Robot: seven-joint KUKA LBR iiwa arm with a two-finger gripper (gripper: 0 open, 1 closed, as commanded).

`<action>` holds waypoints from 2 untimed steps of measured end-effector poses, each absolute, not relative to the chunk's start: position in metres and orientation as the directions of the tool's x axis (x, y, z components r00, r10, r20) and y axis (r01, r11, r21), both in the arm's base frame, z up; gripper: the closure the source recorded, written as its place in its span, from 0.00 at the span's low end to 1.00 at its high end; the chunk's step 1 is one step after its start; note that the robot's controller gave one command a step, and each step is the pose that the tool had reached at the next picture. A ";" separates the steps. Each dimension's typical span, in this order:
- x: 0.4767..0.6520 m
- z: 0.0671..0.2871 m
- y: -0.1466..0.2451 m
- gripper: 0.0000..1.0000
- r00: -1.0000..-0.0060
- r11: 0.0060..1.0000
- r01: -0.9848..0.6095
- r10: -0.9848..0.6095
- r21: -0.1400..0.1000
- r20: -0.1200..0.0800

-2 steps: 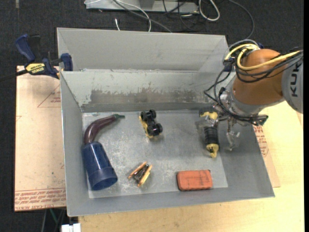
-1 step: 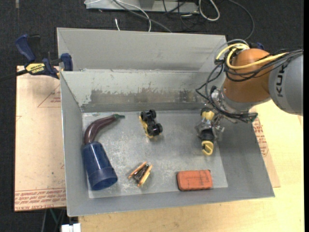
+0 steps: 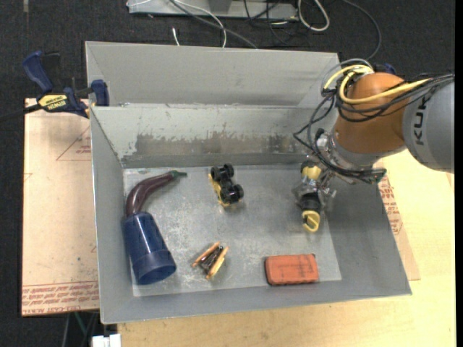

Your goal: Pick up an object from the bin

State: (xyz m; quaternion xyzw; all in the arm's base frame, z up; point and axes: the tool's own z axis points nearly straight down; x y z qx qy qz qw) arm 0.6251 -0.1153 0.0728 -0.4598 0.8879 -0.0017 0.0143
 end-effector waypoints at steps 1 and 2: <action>0.602 0.071 -0.120 0.00 -0.569 0.570 -0.822 -0.822 -0.014 -0.035; 0.602 0.071 -0.120 0.00 -0.568 0.569 -0.822 -0.822 -0.013 -0.034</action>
Offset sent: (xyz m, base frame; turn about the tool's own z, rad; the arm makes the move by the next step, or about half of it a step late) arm 0.0000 0.0000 0.0000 0.0000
